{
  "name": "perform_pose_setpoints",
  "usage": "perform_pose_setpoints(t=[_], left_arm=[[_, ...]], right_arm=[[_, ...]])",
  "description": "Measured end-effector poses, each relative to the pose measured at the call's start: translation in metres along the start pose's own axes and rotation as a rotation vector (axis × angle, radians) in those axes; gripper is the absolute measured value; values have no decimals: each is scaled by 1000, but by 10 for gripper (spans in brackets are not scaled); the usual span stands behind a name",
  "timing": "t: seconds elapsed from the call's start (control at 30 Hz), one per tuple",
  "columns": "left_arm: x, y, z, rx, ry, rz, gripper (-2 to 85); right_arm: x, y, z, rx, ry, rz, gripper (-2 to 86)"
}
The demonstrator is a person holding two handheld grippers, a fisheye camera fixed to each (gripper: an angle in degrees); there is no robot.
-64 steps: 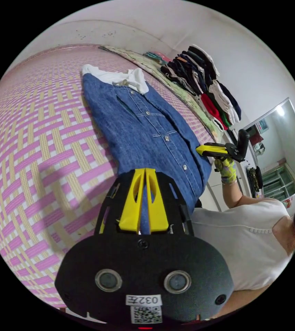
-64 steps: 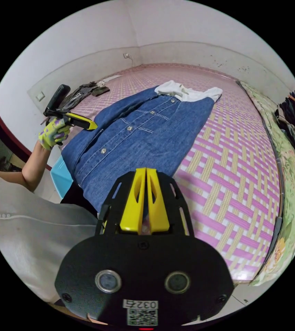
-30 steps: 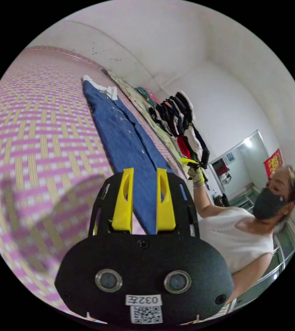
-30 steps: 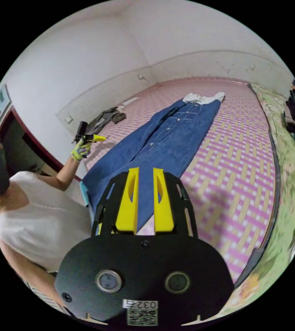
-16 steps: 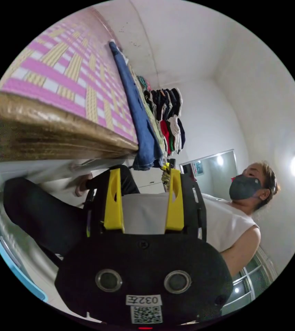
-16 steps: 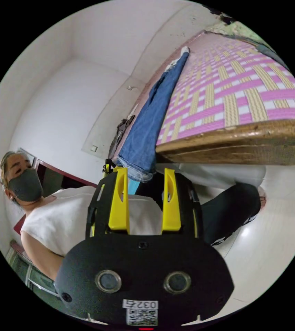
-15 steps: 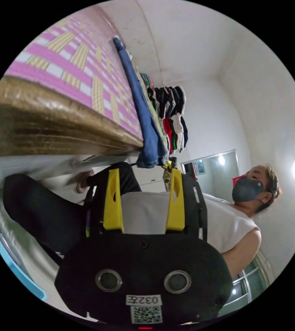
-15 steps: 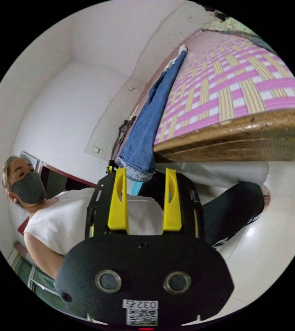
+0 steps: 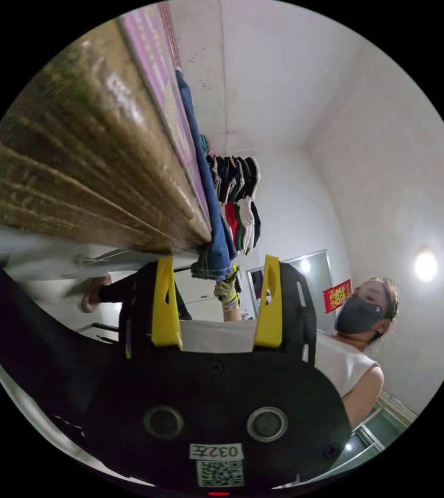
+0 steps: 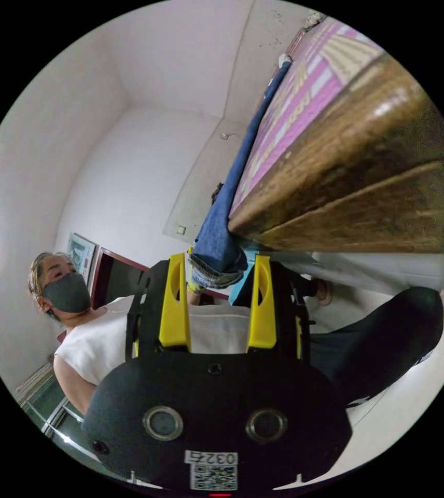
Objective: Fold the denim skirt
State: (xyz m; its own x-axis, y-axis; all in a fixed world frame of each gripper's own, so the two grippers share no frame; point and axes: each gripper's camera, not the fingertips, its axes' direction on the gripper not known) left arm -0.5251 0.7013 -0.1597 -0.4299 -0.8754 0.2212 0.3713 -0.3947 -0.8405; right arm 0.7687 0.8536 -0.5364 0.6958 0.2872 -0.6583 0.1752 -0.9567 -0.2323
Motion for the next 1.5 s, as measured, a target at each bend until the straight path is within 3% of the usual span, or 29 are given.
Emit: perform_pose_setpoints(t=[0.2, 0.37, 0.53, 0.67, 0.87, 1.03, 1.17, 1.3, 1.5], left_arm=[[-5, 7, 0, -24, -61, 27, 140], [4, 23, 0, -40, -13, 113, 2], [45, 50, -8, -154, -70, 248, -12], [87, 79, -3, -331, 40, 368, -4], [151, 54, -11, -303, 93, 514, 0], [148, -54, -25, -82, 191, 384, -7], [113, -136, 3, -71, -78, 298, -7], [79, -128, 30, -92, 49, 327, 4], [5, -80, 55, -131, -192, 181, 73]], right_arm=[[2, -11, 12, -52, 69, -34, 126], [-17, 5, 11, -74, 181, -97, 32], [-65, 38, 8, -78, 204, -228, 1], [-125, 64, 23, -215, 257, -411, -3], [-172, 41, -1, -155, 196, -595, -2], [-158, -61, -16, -38, 267, -529, -1], [-98, -148, -5, -38, 311, -365, -3], [-60, -149, -3, -15, 250, -303, -3], [-25, -138, -13, -2, 212, -249, -5]])
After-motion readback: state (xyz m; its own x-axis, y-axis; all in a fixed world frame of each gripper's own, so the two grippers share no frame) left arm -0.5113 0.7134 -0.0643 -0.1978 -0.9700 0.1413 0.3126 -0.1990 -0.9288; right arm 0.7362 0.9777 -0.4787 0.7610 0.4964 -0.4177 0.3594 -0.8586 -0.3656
